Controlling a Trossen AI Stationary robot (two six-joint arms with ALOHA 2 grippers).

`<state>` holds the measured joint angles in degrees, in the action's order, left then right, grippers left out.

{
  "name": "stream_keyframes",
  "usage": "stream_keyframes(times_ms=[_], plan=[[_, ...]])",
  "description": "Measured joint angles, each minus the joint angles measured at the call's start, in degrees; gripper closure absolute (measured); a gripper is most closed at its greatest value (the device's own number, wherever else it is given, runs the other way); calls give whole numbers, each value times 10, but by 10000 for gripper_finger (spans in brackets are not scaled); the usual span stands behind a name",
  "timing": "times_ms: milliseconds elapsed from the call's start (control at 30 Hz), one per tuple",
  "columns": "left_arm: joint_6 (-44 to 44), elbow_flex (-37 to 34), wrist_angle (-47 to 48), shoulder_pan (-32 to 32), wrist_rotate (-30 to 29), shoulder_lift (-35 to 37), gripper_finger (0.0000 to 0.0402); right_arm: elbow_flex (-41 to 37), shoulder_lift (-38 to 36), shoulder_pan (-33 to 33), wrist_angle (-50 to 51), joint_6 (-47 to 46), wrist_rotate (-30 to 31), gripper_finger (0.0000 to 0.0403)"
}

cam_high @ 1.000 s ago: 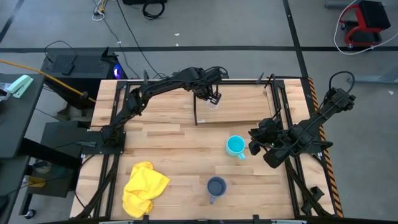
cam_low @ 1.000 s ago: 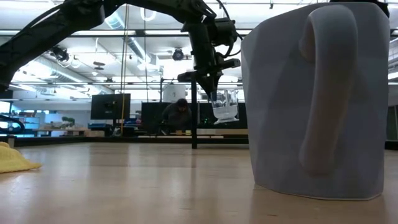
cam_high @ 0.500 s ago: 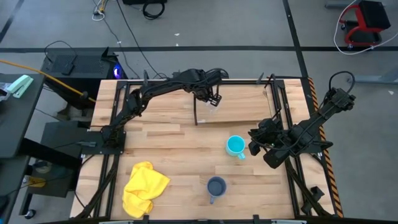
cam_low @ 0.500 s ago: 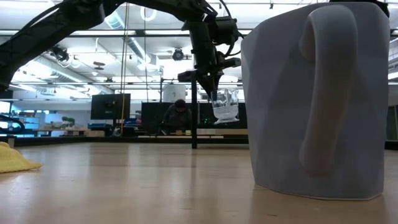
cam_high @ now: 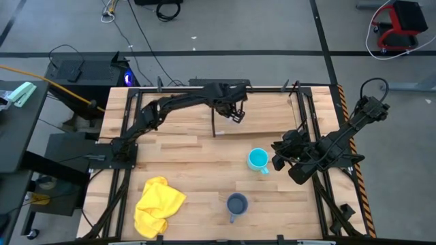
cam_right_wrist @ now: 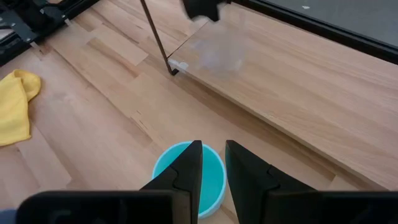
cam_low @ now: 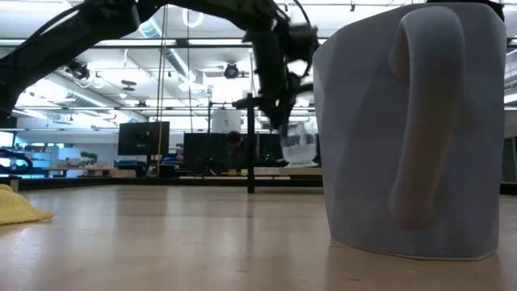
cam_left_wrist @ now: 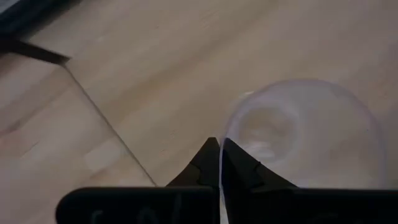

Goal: Stack small to large cups/mugs on shelf
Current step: Put the transparent mug on the shelf

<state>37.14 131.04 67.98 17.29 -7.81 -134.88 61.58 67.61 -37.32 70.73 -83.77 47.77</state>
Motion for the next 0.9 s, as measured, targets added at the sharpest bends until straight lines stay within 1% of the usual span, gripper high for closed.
stream_keyframes(times_ms=[33, 100, 167, 300, 567, 767, 900], plan=[[0, 2, -2, 0, 18, 1, 395, 0, 0, 0, 0, 1, 0, 325], [0, 1, 0, -1, 4, -2, 395, 0, 0, 0, -2, 3, 1, 325], [5, 1, -5, 4, 12, 0, 395, 0, 0, 0, -2, 4, 1, 325], [9, 1, -5, 6, 3, -1, 395, 0, 0, 0, -3, 4, 1, 325], [-7, 1, -12, 1, 1, 2, 395, 0, 0, 0, -4, 13, 1, 325], [-38, 0, -69, -15, -8, 28, 396, 0, 0, 0, -5, 29, 8, 325], [-44, 1, -49, -10, -8, 31, 396, -1, 0, 0, -4, 30, 12, 325]])
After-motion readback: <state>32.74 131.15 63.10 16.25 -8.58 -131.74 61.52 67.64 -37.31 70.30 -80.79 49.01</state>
